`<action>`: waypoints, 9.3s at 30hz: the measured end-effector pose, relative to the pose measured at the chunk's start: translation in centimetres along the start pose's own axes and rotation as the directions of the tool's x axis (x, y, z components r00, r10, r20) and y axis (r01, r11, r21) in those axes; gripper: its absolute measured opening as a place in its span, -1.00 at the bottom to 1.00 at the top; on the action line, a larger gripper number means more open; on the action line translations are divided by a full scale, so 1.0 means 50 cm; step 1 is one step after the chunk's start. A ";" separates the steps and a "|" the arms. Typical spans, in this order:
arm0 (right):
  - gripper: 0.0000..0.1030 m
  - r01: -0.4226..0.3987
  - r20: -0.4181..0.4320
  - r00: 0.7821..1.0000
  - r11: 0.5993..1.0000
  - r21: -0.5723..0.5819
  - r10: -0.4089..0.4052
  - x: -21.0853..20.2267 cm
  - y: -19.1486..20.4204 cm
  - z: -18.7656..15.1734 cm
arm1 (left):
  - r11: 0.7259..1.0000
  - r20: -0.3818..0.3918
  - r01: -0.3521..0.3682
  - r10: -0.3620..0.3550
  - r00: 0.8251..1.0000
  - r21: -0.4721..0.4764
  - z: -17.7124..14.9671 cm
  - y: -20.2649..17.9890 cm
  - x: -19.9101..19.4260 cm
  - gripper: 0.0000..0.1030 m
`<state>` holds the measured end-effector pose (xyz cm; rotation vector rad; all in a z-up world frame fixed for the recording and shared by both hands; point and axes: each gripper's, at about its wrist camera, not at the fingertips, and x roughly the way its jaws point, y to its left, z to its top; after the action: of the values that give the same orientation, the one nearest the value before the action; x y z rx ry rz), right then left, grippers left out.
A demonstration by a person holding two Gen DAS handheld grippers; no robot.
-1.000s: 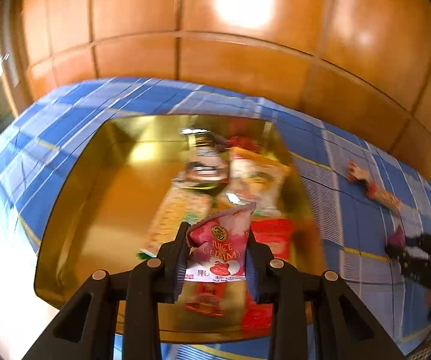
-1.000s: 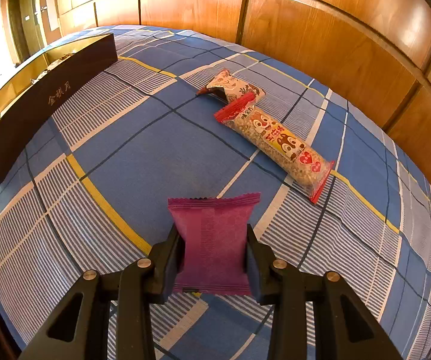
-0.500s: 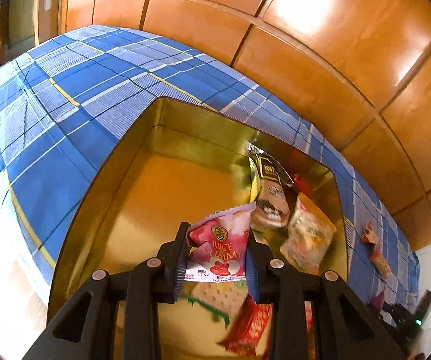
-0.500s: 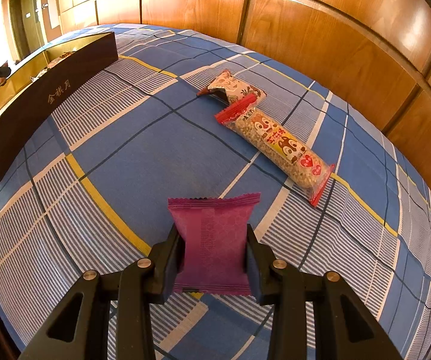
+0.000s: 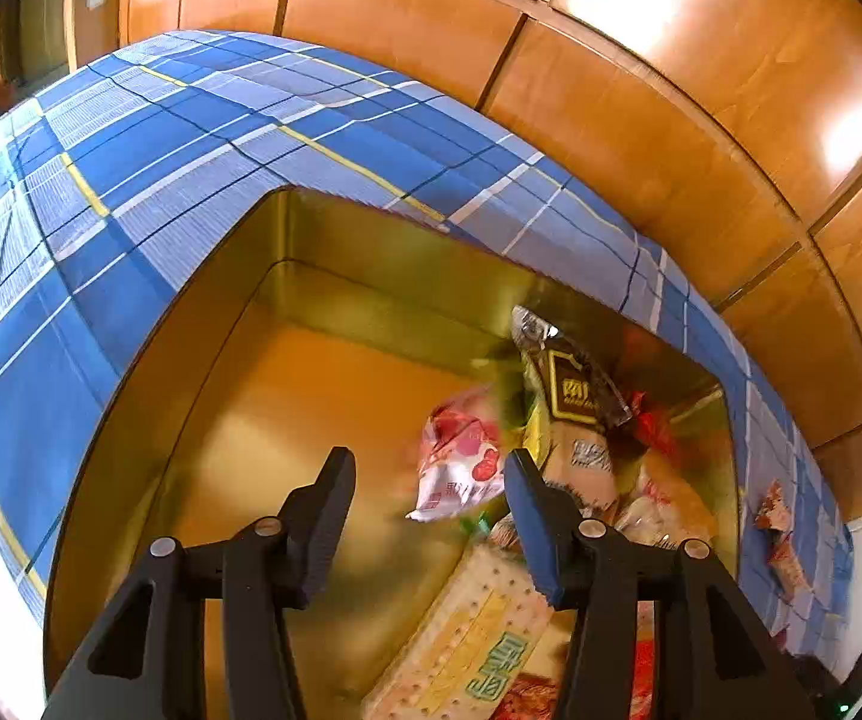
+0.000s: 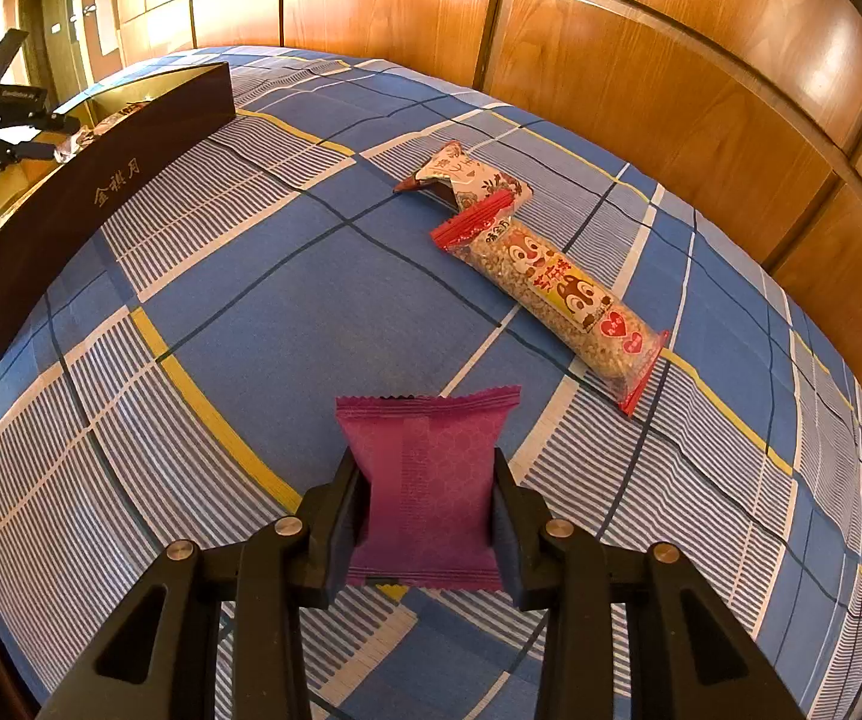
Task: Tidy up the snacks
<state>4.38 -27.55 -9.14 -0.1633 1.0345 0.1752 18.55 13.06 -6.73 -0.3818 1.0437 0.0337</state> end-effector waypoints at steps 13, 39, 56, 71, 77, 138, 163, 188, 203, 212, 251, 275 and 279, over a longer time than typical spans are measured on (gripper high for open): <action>-0.26 0.014 0.003 1.000 1.000 -0.012 -0.014 -0.001 0.003 0.001 | 0.984 0.114 -0.117 0.102 0.988 0.135 -0.122 -0.026 -0.091 0.02; -0.26 0.039 -0.014 0.999 0.998 0.050 -0.038 -0.001 0.002 0.005 | 0.960 0.234 -0.166 0.112 0.966 0.225 -0.230 -0.041 -0.181 0.18; -0.26 0.120 -0.040 0.993 0.962 0.246 -0.114 -0.019 0.030 -0.007 | 0.963 0.317 -0.187 0.119 0.941 0.193 -0.235 0.003 -0.216 0.27; -0.27 -0.112 0.076 0.992 0.972 0.206 0.098 -0.081 0.168 0.072 | 0.966 0.319 -0.195 0.133 0.938 0.171 -0.233 0.027 -0.218 0.27; -0.27 -0.252 0.149 0.961 0.960 0.118 0.234 -0.123 0.259 0.155 | 0.970 0.328 -0.196 0.140 0.934 0.146 -0.231 0.043 -0.225 0.27; -0.57 -0.371 0.084 0.924 0.928 -0.040 0.374 -0.078 0.494 0.210 | 0.967 0.323 -0.192 0.131 0.937 0.165 -0.244 0.045 -0.241 0.33; -0.35 -0.178 0.208 0.965 0.980 0.089 0.156 -0.155 0.279 0.160 | 0.904 0.292 -0.133 0.009 0.956 0.406 -0.296 -0.121 -0.243 0.33; -0.34 0.094 0.051 0.993 0.969 0.230 -0.109 -0.130 -0.112 0.071 | 0.790 0.192 -0.044 -0.095 0.977 0.612 -0.329 -0.309 -0.206 0.35; -0.34 0.054 0.002 0.998 0.843 0.535 -0.065 -0.098 -0.262 0.013 | 0.785 0.026 0.094 -0.139 0.990 0.612 -0.282 -0.455 -0.110 0.35; -0.28 0.014 0.030 0.999 0.847 0.532 -0.035 -0.108 -0.255 0.023 | 0.813 -0.120 0.188 -0.146 0.982 0.550 -0.236 -0.557 0.003 0.33; -0.27 -0.030 0.012 1.000 0.891 0.454 0.028 -0.092 -0.219 0.032 | 0.562 -0.254 0.319 -0.192 0.948 0.763 -0.310 -0.641 0.058 -0.55; -0.13 0.001 -0.168 0.986 0.997 -0.075 -0.014 0.072 -0.098 0.198 | 0.598 -0.299 0.419 -0.294 0.908 0.684 -0.455 -0.449 -0.011 -0.49; -0.31 0.013 -0.200 0.980 0.998 -0.062 -0.025 0.107 -0.108 0.203 | 0.600 -0.293 0.417 -0.298 0.908 0.682 -0.456 -0.448 -0.010 -0.48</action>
<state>16.72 -30.26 -8.40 -0.2492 1.2288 0.1753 3.87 -15.15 -9.89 0.1659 1.0201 -0.7898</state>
